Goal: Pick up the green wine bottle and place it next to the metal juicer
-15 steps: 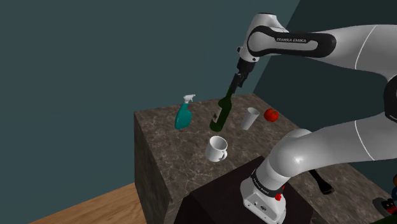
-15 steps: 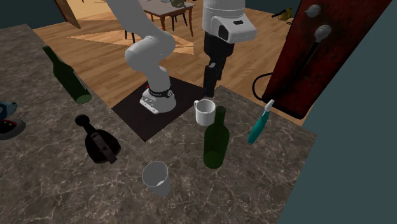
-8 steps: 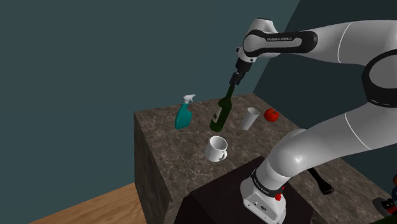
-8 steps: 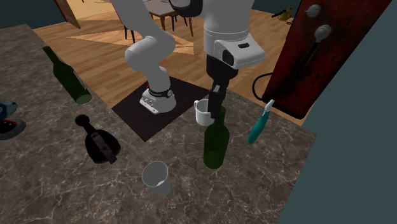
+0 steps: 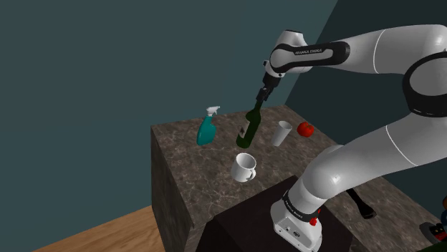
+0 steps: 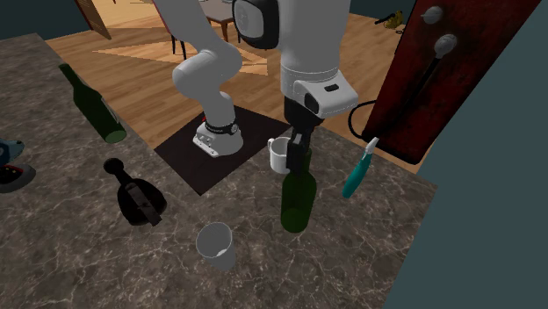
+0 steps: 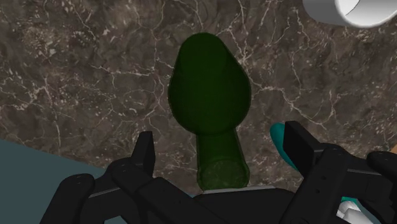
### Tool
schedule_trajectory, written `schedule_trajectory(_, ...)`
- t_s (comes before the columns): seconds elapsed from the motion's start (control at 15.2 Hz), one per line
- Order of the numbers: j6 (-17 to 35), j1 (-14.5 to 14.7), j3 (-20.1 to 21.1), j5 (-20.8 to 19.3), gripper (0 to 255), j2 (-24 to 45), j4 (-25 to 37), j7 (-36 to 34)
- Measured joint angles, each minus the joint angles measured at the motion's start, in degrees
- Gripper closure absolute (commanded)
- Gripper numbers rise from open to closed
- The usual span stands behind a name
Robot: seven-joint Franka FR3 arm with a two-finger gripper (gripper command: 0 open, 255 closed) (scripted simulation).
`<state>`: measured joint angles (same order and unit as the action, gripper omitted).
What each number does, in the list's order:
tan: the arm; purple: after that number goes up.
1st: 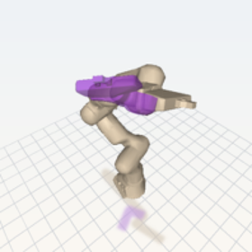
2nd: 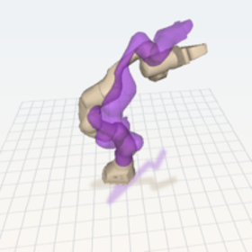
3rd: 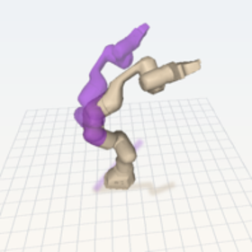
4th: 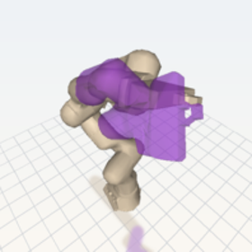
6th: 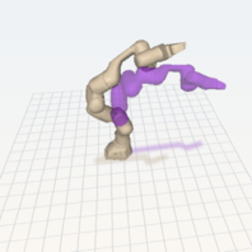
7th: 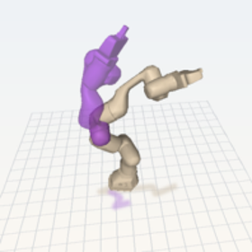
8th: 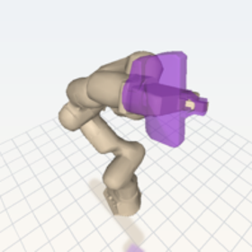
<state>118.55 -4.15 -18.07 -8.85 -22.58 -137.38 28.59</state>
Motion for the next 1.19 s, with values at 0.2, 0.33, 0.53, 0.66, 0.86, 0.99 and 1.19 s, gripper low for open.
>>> schedule_trajectory(0.2,0.10,-0.01,-0.02,-0.01,0,0.02,-0.06,0.02)
schedule_trajectory(0.33,0.10,-0.01,-0.02,-0.01,255,0.02,-0.06,0.02)
schedule_trajectory(0.53,0.11,-0.01,-0.02,0.00,255,0.01,-0.05,0.02)
schedule_trajectory(0.66,0.11,-0.01,-0.02,0.00,255,0.02,-0.04,0.02)
schedule_trajectory(0.86,0.11,0.00,-0.02,0.00,255,0.04,-0.03,0.01)
schedule_trajectory(0.99,0.12,0.00,-0.02,0.00,255,0.03,-0.04,0.01)
schedule_trajectory(1.19,-1.53,0.06,0.21,0.08,255,-0.37,1.16,-0.05)
